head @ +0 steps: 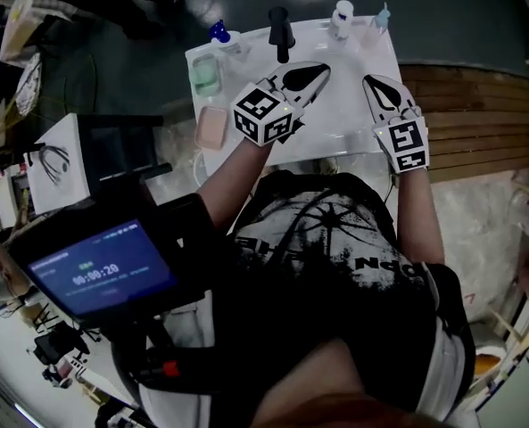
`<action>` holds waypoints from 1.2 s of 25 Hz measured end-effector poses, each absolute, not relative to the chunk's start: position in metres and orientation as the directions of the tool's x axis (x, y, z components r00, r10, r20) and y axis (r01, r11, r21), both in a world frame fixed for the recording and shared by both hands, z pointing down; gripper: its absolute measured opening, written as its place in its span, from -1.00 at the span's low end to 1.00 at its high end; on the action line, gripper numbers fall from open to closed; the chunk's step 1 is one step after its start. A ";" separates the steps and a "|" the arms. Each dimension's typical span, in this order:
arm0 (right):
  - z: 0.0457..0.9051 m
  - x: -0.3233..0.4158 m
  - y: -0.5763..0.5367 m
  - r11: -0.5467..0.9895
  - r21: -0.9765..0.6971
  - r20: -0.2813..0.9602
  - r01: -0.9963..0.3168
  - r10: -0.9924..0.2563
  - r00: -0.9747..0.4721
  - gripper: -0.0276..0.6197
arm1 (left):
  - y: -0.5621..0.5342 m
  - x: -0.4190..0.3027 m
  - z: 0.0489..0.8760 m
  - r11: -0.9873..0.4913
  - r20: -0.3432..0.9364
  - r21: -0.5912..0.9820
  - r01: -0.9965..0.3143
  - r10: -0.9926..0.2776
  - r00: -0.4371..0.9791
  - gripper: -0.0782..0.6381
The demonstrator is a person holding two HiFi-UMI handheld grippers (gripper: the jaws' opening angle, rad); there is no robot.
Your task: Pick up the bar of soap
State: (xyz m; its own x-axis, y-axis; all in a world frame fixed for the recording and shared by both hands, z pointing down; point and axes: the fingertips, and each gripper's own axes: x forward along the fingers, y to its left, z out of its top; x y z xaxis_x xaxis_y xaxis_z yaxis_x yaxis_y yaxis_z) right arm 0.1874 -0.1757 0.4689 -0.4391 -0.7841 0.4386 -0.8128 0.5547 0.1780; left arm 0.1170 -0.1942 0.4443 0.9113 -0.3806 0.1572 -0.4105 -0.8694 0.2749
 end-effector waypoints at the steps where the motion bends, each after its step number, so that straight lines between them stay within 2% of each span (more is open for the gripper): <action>1: 0.465 0.182 -0.177 0.558 0.179 0.431 -0.811 -0.785 -0.445 -0.86 | -0.194 0.107 0.438 -0.867 0.152 0.270 -0.420 -0.392 0.907 -0.75; 15: 0.387 0.071 -0.201 0.678 0.193 0.301 -0.709 -0.729 -0.615 -0.87 | -0.210 -0.023 0.387 -0.779 0.129 0.189 -0.597 -0.583 0.802 -0.75; 30: 0.393 0.026 -0.199 0.724 0.199 0.291 -0.660 -0.687 -0.666 -0.87 | -0.201 -0.071 0.383 -0.741 0.101 0.196 -0.642 -0.636 0.765 -0.75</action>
